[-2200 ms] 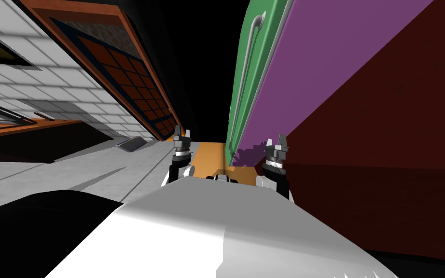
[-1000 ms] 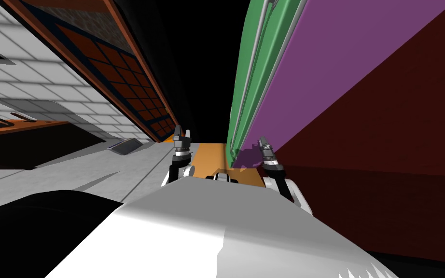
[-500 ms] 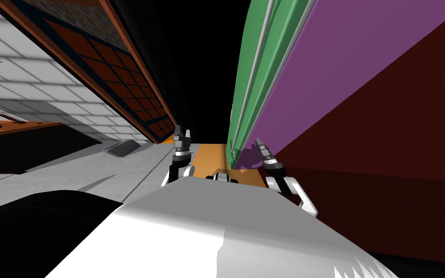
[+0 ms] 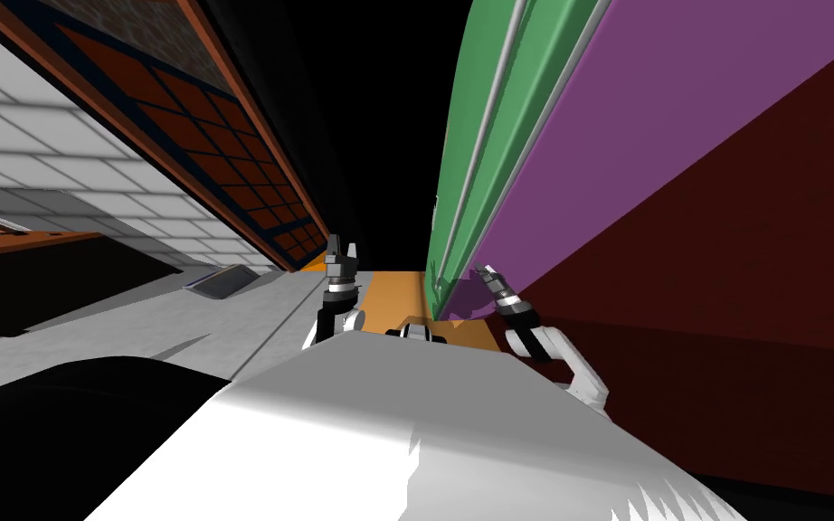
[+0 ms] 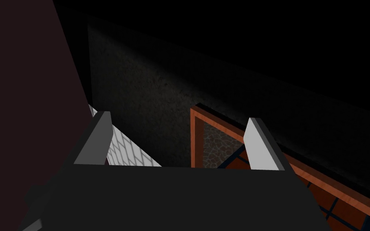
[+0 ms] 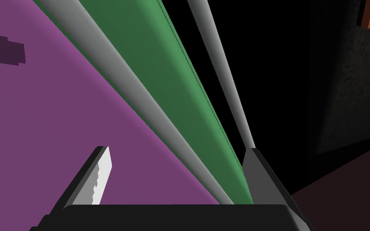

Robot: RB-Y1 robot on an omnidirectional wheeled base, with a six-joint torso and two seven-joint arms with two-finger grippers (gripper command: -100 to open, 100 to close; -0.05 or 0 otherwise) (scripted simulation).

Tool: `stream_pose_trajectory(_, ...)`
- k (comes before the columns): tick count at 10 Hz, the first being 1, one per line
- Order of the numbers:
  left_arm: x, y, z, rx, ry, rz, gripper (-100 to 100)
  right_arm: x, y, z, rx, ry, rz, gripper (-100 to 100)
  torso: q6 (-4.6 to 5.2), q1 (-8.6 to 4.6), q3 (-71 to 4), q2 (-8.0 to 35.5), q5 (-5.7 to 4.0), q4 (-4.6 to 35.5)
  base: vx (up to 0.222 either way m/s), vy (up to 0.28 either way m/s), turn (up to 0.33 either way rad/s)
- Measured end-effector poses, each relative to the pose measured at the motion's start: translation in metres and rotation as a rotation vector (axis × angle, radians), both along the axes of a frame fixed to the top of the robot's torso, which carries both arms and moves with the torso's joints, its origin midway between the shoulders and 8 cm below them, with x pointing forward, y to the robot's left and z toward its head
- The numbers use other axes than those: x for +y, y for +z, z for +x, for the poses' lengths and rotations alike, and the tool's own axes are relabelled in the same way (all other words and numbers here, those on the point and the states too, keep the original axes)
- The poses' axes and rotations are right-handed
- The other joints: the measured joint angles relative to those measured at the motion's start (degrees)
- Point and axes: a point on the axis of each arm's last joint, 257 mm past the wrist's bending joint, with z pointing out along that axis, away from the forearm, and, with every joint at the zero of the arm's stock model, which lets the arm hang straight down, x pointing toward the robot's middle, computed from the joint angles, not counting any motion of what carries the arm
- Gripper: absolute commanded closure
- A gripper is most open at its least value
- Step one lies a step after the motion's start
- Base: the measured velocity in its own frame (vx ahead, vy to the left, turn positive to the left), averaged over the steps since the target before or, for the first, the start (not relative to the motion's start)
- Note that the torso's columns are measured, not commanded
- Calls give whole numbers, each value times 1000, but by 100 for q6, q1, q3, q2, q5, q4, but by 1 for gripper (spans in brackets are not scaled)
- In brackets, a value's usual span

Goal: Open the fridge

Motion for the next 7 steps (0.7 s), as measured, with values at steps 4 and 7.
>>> stream_pose_trajectory(4,0,0,0,0,0,0,0,-9,-12,9,16,-23,-165,-100,1,-19,9,16,-5,4,43,42,-15)
stream_pose_trajectory(7,0,0,0,0,0,0,0,-22,-18,18,24,-43,-305,-100,0,-3,-2,-3,0,-1,50,41,-14)
